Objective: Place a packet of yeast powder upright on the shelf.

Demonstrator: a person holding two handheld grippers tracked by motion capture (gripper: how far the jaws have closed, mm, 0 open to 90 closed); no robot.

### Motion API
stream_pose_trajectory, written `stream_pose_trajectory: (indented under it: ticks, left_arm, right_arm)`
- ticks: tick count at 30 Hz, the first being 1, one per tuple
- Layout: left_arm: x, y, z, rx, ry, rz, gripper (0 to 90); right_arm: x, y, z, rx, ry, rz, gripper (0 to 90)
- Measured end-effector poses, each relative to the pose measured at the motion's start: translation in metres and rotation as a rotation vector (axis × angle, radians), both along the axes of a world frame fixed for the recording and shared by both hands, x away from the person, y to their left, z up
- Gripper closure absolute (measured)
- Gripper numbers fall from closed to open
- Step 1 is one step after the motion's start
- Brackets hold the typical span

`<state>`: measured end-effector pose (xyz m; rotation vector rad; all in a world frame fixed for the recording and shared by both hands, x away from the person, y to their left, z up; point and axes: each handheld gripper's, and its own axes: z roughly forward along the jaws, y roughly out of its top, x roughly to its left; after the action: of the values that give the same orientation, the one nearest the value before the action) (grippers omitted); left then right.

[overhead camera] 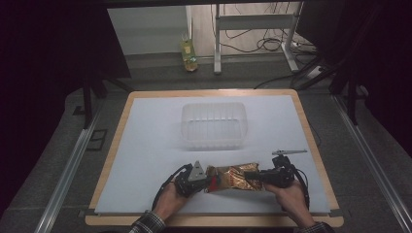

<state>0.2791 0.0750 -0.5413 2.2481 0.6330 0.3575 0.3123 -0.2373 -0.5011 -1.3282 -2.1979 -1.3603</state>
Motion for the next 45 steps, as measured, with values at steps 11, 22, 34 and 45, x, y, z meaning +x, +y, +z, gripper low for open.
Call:
stream_pose_trajectory:
  ticks: [11, 22, 34, 45]
  left_arm:
    - [-0.003, 0.008, 0.004, -0.008, -0.015, 0.03, 71.2]
    - [-0.011, 0.013, 0.007, 0.001, -0.039, 0.043, 42.9]
    - [-0.023, 0.016, 0.014, -0.04, -0.055, 0.035, 20.9]
    - [-0.033, 0.02, 0.019, -0.059, -0.06, 0.045, 6.5]
  right_arm:
    - [-0.002, 0.002, 0.012, -0.004, 0.007, -0.002, 79.8]
    - [-0.001, 0.0, 0.035, -0.014, -0.076, 0.0, 81.4]
    - [0.001, -0.004, 0.056, -0.061, -0.141, -0.01, 81.5]
    - [0.002, -0.005, 0.07, -0.086, -0.181, -0.011, 81.5]
